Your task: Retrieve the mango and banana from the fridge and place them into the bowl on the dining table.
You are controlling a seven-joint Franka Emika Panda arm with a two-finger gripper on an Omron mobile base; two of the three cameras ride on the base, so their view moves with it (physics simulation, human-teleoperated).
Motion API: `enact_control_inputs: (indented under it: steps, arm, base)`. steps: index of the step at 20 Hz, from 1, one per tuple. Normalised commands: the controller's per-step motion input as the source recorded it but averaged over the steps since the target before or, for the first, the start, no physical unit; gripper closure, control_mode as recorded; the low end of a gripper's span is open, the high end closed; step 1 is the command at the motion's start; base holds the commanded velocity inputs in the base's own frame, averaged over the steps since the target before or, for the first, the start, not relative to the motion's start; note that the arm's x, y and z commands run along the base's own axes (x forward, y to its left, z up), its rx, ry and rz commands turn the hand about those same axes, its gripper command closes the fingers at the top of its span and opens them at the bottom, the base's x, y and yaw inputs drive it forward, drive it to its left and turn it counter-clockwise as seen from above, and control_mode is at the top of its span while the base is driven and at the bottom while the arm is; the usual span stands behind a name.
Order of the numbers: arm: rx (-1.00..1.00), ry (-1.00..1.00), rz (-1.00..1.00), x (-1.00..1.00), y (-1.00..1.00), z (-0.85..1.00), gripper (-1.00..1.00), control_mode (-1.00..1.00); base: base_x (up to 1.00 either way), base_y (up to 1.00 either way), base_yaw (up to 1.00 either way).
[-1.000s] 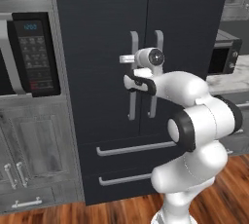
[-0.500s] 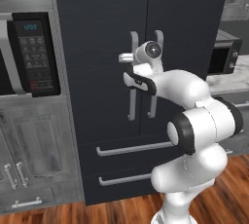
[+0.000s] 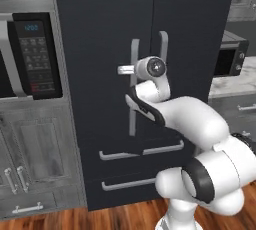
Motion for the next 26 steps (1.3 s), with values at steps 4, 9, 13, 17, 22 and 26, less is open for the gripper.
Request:
enact_control_inputs:
  steps: [4,9,13,17,22,26]
  arm:
    - [0.00,-0.08,0.00,-1.00,0.00,0.16,1.00,-1.00]
    - [0.00,-0.01,0.00,-1.00,0.00,0.27,1.00,-1.00]
    - [0.00,0.00,0.00,-0.83,0.02,0.34,-1.00,-1.00]
    - [0.00,0.08,0.00,-0.55,0.00,0.57,-1.00,-1.00]
    - [0.08,0.18,0.00,-0.43,0.00,0.79,-1.00,-1.00]
    - [0.17,0.04,0.00,-0.79,-0.01,0.75,-1.00,-1.00]
  base:
    - [0.00,0.00,0.00]
    - [0.00,0.00,0.00]
    - [0.00,0.00,0.00]
    - [0.00,0.00,0.00]
    - [0.00,0.00,0.00]
    - [0.00,0.00,0.00]
